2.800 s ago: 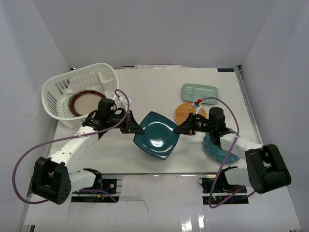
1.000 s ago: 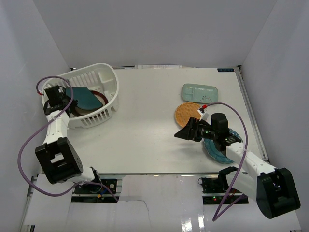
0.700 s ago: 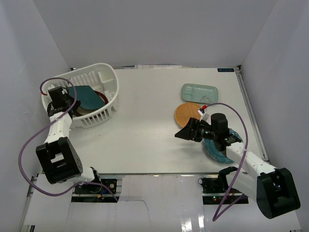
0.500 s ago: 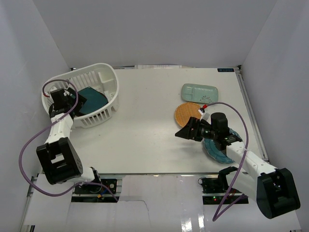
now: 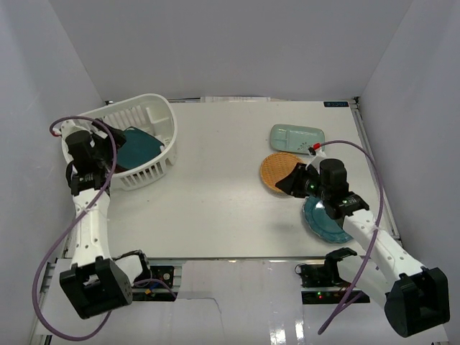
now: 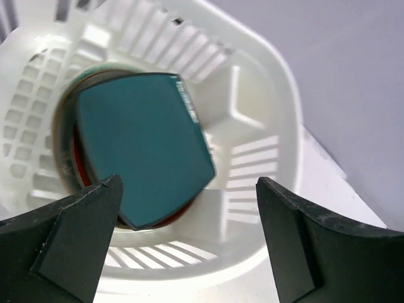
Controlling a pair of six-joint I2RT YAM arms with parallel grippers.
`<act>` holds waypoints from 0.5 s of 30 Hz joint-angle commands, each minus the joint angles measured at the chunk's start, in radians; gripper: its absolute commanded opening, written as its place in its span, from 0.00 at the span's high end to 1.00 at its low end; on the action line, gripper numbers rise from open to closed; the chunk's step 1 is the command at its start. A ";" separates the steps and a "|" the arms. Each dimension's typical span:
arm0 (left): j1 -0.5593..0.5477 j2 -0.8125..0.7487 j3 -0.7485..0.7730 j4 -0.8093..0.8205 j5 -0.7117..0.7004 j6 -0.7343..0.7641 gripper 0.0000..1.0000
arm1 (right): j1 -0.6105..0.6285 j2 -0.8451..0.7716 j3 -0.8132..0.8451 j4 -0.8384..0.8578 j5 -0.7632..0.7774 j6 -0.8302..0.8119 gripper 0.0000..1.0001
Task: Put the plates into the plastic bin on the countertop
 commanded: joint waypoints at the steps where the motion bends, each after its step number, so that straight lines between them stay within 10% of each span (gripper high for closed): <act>1: -0.107 -0.098 0.005 -0.009 0.015 0.040 0.04 | -0.004 -0.031 0.059 -0.050 0.168 -0.011 0.75; 10: -0.837 -0.103 -0.101 0.066 0.092 -0.057 0.21 | -0.133 0.013 0.091 -0.093 0.351 -0.001 0.91; 15: -1.079 -0.019 -0.102 0.111 0.187 0.009 0.21 | -0.349 0.014 0.036 -0.133 0.382 0.008 0.53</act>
